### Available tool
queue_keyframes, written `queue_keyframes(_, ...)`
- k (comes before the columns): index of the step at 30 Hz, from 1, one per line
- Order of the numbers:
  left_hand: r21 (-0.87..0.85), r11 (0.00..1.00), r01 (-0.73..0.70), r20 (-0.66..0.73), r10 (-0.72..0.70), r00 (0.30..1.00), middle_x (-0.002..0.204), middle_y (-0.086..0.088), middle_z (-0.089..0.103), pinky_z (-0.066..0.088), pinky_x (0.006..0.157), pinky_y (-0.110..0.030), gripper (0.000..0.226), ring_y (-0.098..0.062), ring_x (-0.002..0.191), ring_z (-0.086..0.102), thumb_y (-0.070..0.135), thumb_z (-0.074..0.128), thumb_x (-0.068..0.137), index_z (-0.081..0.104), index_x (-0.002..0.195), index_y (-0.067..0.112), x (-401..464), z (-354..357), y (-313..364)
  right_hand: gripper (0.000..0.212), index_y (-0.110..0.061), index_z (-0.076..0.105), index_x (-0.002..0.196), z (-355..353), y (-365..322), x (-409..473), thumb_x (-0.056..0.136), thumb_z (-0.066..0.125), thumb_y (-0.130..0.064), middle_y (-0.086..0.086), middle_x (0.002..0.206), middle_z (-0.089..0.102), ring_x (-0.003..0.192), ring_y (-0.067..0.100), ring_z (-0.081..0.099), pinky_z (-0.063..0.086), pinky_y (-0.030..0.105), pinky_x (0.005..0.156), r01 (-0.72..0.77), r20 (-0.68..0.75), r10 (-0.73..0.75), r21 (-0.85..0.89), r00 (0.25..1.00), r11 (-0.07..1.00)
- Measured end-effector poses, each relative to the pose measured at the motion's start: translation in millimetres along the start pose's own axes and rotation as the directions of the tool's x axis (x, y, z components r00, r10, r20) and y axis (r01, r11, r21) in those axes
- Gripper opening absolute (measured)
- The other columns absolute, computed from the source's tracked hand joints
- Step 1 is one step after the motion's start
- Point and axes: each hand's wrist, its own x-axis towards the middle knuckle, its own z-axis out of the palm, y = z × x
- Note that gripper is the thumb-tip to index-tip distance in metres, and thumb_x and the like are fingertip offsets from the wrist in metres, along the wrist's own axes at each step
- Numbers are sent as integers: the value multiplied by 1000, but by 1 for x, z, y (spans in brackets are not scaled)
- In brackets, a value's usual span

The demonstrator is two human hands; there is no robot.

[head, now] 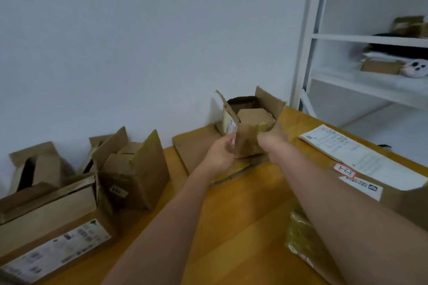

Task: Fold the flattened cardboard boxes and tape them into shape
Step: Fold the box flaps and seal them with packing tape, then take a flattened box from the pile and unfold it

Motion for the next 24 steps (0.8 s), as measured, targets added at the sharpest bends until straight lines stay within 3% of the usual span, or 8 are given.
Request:
queue_keyframes(5, 182, 982, 56, -88, -41, 995, 155, 3, 31, 28, 106, -14, 70, -14, 142, 30, -11, 47, 91, 30, 153, 17, -9, -16, -27, 109, -33, -16, 153, 12, -1, -19, 86, 64, -3, 9, 162, 2, 139, 35, 29, 48, 35, 93, 11, -25, -14, -83, 1000, 996)
queue_keyframes(8, 237, 962, 136, -135, -106, 985, 161, -5, 23, 32, 116, -38, 72, -22, 147, 22, -10, 50, 90, 28, 153, 15, -22, -26, -41, 111, -27, -6, 154, 23, -1, -45, 77, 71, -2, 13, 159, 3, 141, 37, 15, 37, 48, 110, 217, -114, -254, -264, 960, 940)
queue_keyframes(10, 245, 952, 183, -197, -135, 971, 158, -8, 29, 39, 111, -41, 69, -24, 144, 29, -10, 50, 89, 30, 152, 11, -33, -31, -48, 98, -23, 10, 151, 33, 3, -64, 76, 68, 2, 15, 155, 11, 138, 36, 17, 33, 44, 111, 397, -93, -466, -396, 880, 828)
queue_keyframes(12, 276, 938, 209, -247, -141, 959, 155, -9, 33, 38, 111, -35, 63, -25, 140, 35, -7, 50, 91, 33, 150, 9, -48, -36, -56, 89, -24, 21, 149, 46, 12, -78, 77, 66, 3, 12, 154, 18, 137, 32, 20, 28, 40, 112, 536, 63, -576, -459, 815, 709)
queue_keyframes(14, 357, 912, 201, -228, -123, 966, 152, -10, 36, 33, 106, -27, 58, -24, 139, 36, -5, 46, 93, 36, 148, 8, -68, -38, -65, 93, -29, 18, 153, 62, 27, -86, 80, 63, 7, 8, 161, 8, 147, 31, 8, 14, 44, 121, 603, 257, -556, -488, 790, 631)
queue_keyframes(17, 511, 841, 179, -174, -103, 979, 156, -11, 27, 26, 113, -32, 61, -25, 144, 25, -6, 45, 93, 32, 149, 11, -97, -37, -82, 98, -37, 9, 155, 82, 50, -89, 83, 47, 18, 0, 164, -11, 150, 28, -14, -3, 51, 121, 633, 430, -464, -537, 774, 558)
queue_keyframes(21, 617, 761, 200, -157, -130, 979, 165, -8, 2, 13, 121, -39, 67, -25, 152, 0, -1, 42, 99, 15, 156, 21, -113, -42, -106, 79, -36, 14, 155, 101, 69, -80, 94, 38, 9, 1, 165, -5, 150, 28, -12, -2, 54, 121, 618, 422, -453, -584, 785, 527)
queue_keyframes(24, 613, 762, 207, -130, -161, 978, 165, -5, -2, 17, 121, -38, 69, -22, 152, -2, -1, 42, 98, 14, 156, 23, -117, -45, -117, 65, -38, 18, 154, 109, 74, -74, 102, 39, -6, 3, 165, 1, 150, 32, -7, 0, 54, 121, 594, 394, -457, -641, 798, 485)
